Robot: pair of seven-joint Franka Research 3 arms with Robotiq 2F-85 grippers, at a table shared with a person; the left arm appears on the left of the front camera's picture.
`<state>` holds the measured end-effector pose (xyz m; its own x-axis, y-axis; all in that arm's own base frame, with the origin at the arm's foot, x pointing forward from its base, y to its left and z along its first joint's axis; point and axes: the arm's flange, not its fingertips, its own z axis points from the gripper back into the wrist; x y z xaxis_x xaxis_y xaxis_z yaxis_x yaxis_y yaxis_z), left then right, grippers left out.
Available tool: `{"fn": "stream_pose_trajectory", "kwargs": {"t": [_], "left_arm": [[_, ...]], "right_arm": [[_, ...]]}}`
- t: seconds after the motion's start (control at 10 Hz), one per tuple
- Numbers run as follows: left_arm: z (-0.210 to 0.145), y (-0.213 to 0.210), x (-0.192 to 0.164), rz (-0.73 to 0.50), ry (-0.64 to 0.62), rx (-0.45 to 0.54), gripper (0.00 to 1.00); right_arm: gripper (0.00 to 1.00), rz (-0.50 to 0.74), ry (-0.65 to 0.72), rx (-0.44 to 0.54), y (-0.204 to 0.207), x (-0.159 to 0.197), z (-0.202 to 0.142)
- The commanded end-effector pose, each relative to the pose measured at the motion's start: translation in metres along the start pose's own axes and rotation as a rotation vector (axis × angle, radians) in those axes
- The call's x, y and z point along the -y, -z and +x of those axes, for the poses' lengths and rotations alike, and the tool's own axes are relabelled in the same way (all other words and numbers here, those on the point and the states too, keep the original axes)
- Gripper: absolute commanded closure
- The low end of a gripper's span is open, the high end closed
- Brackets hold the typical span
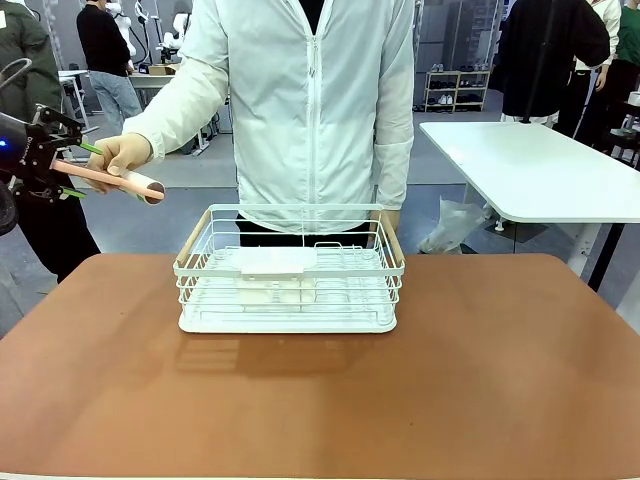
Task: Clean the table.
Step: Pick up the Lint Roller when the human hands it over.
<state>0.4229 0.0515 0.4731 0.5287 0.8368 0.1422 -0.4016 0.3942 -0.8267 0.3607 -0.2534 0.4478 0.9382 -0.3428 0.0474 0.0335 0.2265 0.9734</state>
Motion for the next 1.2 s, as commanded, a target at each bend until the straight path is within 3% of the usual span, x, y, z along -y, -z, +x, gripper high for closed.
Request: {"fn": "stream_pose_trajectory", "kwargs": {"t": [0.0, 0.1, 0.2, 0.3, 0.4, 0.5, 0.6, 0.7, 0.8, 0.9, 1.1], "left_arm": [[-0.0003, 0.0069, -0.0027, -0.025, 0.023, 0.029, 0.38], [-0.0004, 0.0083, -0.0036, -0.02, 0.024, 0.031, 0.47], [-0.0002, 0.008, -0.0029, -0.023, 0.023, 0.032, 0.37], [-0.0009, 0.0074, -0.0022, -0.026, 0.027, 0.035, 0.66], [-0.0008, 0.008, -0.0018, -0.025, 0.028, 0.042, 0.56], [-0.0016, 0.0091, -0.0021, -0.023, 0.029, 0.04, 0.85], [-0.002, 0.0098, -0.0024, -0.021, 0.03, 0.037, 0.75], [-0.0015, 0.0098, -0.0023, -0.022, 0.028, 0.036, 1.0], [-0.001, 0.0099, -0.0022, -0.022, 0.027, 0.037, 0.95], [-0.0021, 0.01, -0.0025, -0.021, 0.027, 0.037, 1.0], [-0.0002, 0.0075, -0.0009, -0.028, 0.022, 0.035, 1.0]], "right_arm": [[0.0, 0.001, -0.003, 0.0, -0.002, -0.0015, -0.0013], [0.0, 0.001, -0.003, 0.0, -0.002, -0.0015, -0.0013], [0.0, 0.001, -0.003, 0.0, -0.002, -0.0015, -0.0013], [0.0, 0.001, -0.003, 0.0, -0.002, -0.0015, -0.0013], [0.0, 0.001, -0.003, 0.0, -0.002, -0.0015, -0.0013], [0.0, 0.001, -0.003, 0.0, -0.002, -0.0015, -0.0013], [0.0, 0.001, -0.003, 0.0, -0.002, -0.0015, -0.0013], [0.0, 0.001, -0.003, 0.0, -0.002, -0.0015, -0.0013], [0.0, 0.001, -0.003, 0.0, -0.002, -0.0015, -0.0013], [0.0, 0.001, -0.003, 0.0, -0.002, -0.0015, -0.0013], [0.0, 0.001, -0.003, 0.0, -0.002, -0.0015, -0.0013]]}}
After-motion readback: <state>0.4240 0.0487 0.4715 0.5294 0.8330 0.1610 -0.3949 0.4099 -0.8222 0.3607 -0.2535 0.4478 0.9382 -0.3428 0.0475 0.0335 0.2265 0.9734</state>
